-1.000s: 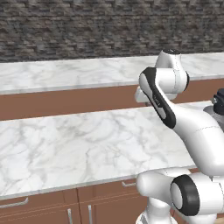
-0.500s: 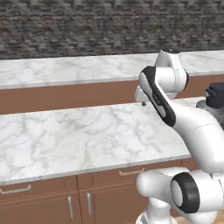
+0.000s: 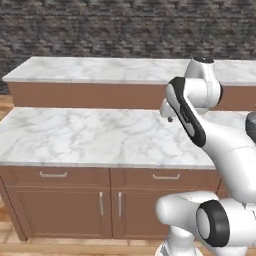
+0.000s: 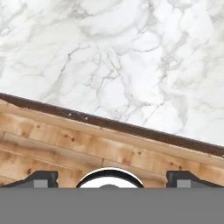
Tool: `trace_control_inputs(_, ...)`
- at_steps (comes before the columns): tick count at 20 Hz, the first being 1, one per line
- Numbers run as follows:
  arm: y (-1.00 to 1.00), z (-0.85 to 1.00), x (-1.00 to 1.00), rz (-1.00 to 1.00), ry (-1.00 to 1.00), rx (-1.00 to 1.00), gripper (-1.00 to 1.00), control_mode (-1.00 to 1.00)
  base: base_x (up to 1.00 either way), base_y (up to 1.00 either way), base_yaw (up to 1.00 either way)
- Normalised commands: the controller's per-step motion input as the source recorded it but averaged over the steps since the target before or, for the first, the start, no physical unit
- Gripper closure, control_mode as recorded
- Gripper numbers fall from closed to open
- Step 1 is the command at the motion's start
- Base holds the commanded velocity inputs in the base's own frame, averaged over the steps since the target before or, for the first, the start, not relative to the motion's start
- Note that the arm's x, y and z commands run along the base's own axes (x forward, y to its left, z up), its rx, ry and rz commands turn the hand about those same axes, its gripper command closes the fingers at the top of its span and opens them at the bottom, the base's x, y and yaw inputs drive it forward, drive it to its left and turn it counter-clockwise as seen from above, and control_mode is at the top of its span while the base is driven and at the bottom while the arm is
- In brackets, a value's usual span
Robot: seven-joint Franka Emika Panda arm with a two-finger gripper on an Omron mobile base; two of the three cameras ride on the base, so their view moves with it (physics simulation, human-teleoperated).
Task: Navigate to the coffee machine.
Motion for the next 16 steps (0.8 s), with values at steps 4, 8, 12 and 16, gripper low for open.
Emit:
trace_control_inputs(4,0.00,0.00,0.00,0.00,0.00,0.00,-1.00,1.00,-0.23,-0.12,0.68)
trace_control_inputs(8,0.00,0.00,0.00,0.00,0.00,0.00,-1.00,1.00,-0.19,-0.19,0.76)
trace_control_inputs(12,0.00,0.00,0.00,0.00,0.00,0.00,-1.00,1.00,-0.24,-0.24,0.75)
trace_control_inputs(16,0.00,0.00,0.00,0.00,0.00,0.00,-1.00,1.00,-0.24,-0.29,0.76)
